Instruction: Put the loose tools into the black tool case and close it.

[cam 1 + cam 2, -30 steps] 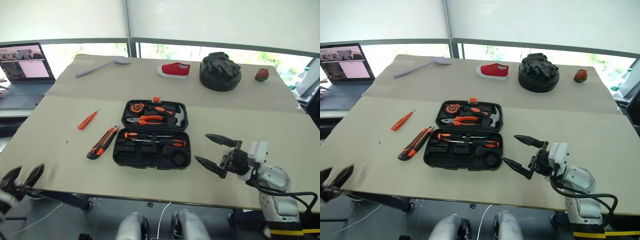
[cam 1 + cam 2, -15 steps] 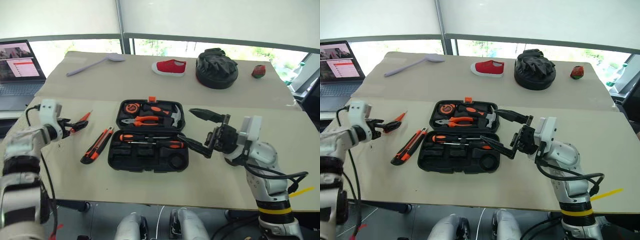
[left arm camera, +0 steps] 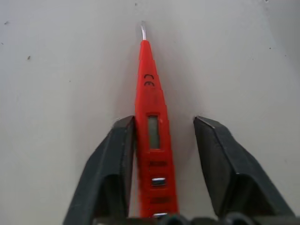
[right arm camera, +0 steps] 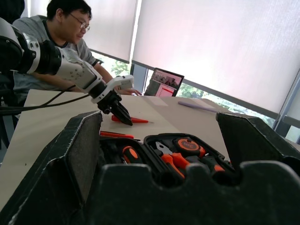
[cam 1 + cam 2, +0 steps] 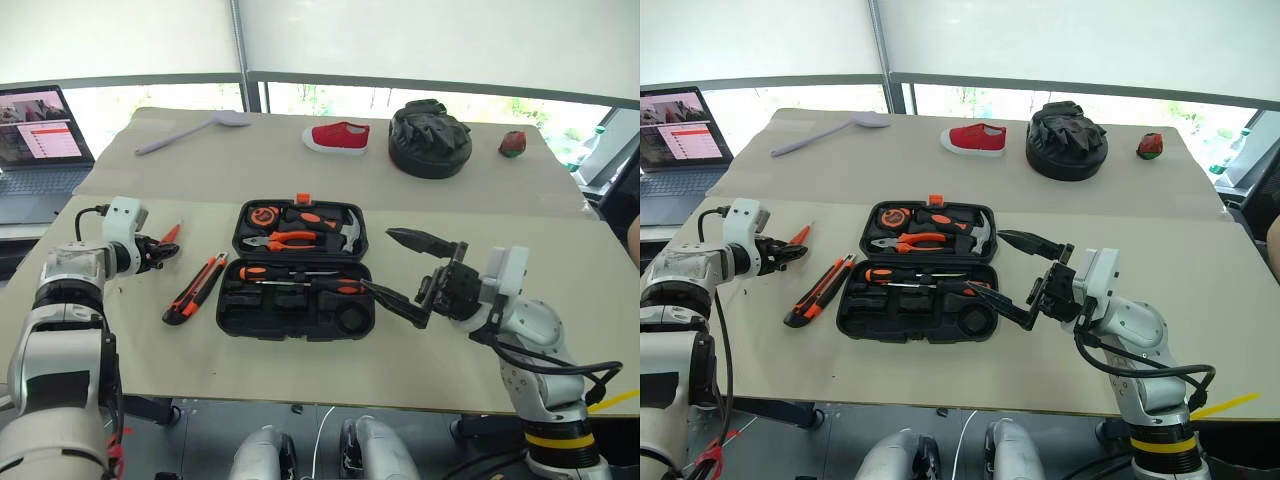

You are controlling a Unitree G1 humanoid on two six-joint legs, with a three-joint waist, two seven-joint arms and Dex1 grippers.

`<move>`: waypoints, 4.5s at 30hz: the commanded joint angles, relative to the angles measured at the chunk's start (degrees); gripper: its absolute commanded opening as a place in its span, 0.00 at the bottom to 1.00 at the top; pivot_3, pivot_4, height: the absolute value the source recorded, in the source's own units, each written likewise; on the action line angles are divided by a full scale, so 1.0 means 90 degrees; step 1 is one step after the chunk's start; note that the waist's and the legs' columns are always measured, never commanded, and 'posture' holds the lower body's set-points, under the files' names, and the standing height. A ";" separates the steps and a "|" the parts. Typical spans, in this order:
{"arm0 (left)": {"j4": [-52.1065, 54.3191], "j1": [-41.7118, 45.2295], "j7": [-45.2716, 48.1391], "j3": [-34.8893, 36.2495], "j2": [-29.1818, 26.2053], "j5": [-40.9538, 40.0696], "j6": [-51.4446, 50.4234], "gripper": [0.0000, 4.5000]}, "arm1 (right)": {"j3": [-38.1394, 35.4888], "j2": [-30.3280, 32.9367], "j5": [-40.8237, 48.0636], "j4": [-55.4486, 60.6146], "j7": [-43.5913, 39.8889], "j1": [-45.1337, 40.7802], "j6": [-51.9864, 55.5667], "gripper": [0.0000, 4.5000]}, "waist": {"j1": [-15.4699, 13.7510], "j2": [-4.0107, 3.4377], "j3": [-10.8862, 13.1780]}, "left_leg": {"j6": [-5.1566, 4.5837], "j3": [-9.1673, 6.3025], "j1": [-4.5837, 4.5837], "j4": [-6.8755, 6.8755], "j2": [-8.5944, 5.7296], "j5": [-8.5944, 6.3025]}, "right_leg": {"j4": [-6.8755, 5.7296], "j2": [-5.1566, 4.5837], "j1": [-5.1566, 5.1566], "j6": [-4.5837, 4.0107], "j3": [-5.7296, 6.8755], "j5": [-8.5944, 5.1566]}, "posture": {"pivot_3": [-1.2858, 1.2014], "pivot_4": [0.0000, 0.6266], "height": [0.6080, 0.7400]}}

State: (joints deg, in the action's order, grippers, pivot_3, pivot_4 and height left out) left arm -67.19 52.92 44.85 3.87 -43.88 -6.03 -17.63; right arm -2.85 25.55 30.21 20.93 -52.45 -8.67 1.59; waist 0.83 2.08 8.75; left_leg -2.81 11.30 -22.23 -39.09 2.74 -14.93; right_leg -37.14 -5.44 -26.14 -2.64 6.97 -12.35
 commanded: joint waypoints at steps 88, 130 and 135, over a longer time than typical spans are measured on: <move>0.5829 -0.2893 0.3170 -0.1192 0.0770 -0.0556 0.1217 0.01 | 0.0145 0.0473 0.0153 0.0115 -0.0285 0.0353 0.0200 1.00 | -0.0119 0.0002 0.0000 | -0.0057 -0.0036 -0.0054 -0.0106 0.0009 -0.0026 | -0.0012 0.0006 0.0005 0.0017 0.0015 0.0009 | 0.52 0.24 1.00; 0.8202 -0.6007 0.1117 0.2575 0.0946 -0.2424 0.0914 0.15 | -0.0501 0.0606 0.0215 -0.0707 -0.1002 0.0466 -0.0792 1.00 | 0.0005 -0.0002 0.0000 | -0.0054 -0.0041 -0.0041 -0.0086 0.0015 -0.0025 | -0.0003 -0.0008 0.0011 0.0018 -0.0001 0.0009 | 0.52 0.24 1.00; 0.7984 -0.7568 0.0736 0.4039 0.1158 -0.2570 0.1246 0.53 | -0.0474 0.0580 0.0224 -0.0807 -0.1069 0.0441 -0.0817 1.00 | -0.0012 -0.0005 0.0002 | -0.0033 -0.0043 -0.0010 -0.0071 0.0019 -0.0070 | -0.0003 -0.0020 0.0024 0.0016 0.0001 0.0006 | 0.52 0.24 1.00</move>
State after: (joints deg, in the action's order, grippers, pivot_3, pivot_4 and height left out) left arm 4.52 -13.02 52.62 36.17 -34.07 -28.32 -8.54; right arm -7.02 30.83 31.18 12.71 -61.29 -4.54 -4.87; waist 0.72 2.04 8.77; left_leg -3.15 10.91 -22.32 -39.72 2.91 -15.61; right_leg -37.16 -5.62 -25.94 -2.51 7.00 -12.30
